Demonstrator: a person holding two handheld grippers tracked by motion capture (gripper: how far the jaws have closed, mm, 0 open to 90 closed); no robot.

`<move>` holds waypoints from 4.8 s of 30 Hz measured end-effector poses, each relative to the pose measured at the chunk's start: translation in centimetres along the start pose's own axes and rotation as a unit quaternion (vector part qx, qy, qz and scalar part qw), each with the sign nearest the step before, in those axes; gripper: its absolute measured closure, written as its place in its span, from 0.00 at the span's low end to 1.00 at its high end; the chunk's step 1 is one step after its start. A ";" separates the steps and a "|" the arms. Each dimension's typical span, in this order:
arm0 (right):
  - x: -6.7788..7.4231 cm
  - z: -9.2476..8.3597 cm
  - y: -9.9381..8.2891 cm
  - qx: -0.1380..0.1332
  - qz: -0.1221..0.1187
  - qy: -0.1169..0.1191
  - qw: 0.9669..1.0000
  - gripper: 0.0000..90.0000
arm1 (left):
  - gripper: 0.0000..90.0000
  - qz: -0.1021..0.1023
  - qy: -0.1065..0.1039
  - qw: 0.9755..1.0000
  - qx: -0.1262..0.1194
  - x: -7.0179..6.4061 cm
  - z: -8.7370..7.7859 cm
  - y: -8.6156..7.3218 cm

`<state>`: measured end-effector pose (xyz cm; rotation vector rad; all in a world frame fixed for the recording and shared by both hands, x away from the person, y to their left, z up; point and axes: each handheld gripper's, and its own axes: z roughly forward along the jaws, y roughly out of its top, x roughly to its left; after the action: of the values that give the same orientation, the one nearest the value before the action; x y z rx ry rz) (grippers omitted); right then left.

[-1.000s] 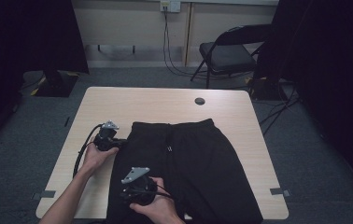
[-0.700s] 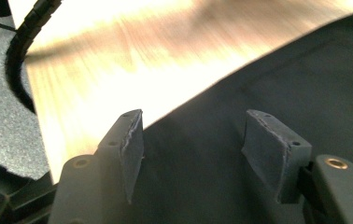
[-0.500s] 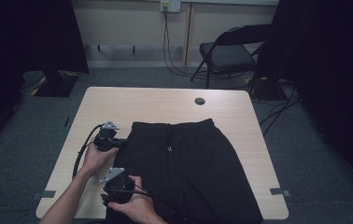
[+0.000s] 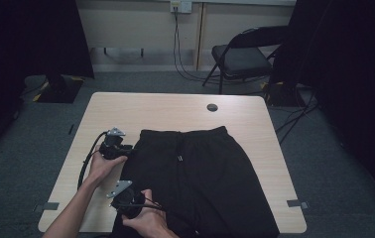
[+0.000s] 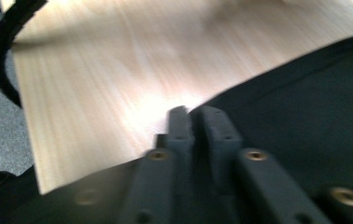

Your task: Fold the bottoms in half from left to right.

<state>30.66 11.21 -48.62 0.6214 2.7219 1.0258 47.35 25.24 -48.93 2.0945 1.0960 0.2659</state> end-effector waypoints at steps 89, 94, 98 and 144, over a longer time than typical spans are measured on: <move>-3.9 -16.5 6.4 -0.212 0.056 0.016 0.976 1.00 | 0.99 -0.051 -0.024 0.994 -0.092 0.6 -9.0 10.0; -5.7 -18.6 1.8 -0.213 0.086 -0.025 0.973 0.99 | 0.99 -0.045 -0.039 0.995 -0.079 -1.9 -5.9 10.9; -6.7 -19.6 -1.0 -0.210 0.102 -0.049 0.971 0.99 | 0.99 -0.034 -0.041 0.996 -0.069 -4.2 -3.4 12.1; -15.0 -14.1 -16.0 0.010 0.176 -0.145 0.974 0.53 | 0.80 0.074 -0.067 0.995 0.029 -12.2 3.2 1.1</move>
<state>34.84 -14.55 -48.45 1.1894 2.4190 0.8919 42.19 13.73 -48.58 2.2160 0.8806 0.1644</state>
